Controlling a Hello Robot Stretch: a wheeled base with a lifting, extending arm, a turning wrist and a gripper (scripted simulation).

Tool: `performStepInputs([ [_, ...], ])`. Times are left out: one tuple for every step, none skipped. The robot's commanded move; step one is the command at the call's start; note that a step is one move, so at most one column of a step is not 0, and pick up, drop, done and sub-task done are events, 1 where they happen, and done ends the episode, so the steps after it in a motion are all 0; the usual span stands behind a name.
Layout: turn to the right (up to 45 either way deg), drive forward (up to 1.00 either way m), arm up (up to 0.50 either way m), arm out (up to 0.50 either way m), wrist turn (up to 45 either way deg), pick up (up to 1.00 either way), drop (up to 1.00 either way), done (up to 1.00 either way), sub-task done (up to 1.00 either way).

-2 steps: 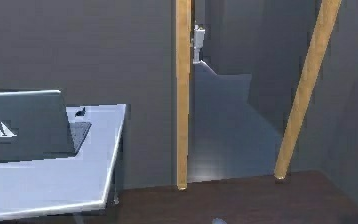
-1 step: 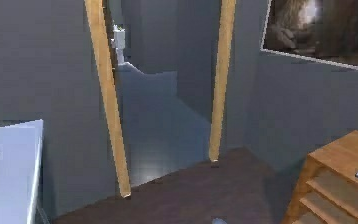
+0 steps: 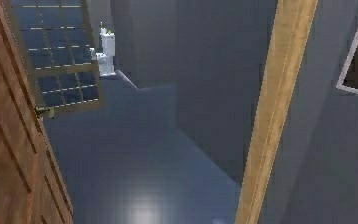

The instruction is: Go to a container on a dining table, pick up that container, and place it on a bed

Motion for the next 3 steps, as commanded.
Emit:
performStepInputs([
  [6.0, 0.00, 0.00, 0.00, 0.0, 0.00, 0.00, 0.00, 0.00],
  [0.0, 0.20, 0.00, 0.00, 0.0, 0.00, 0.00, 0.00, 0.00],
  [-21.0, 0.00, 0.00, 0.00, 0.0, 0.00, 0.00, 0.00, 0.00],
])
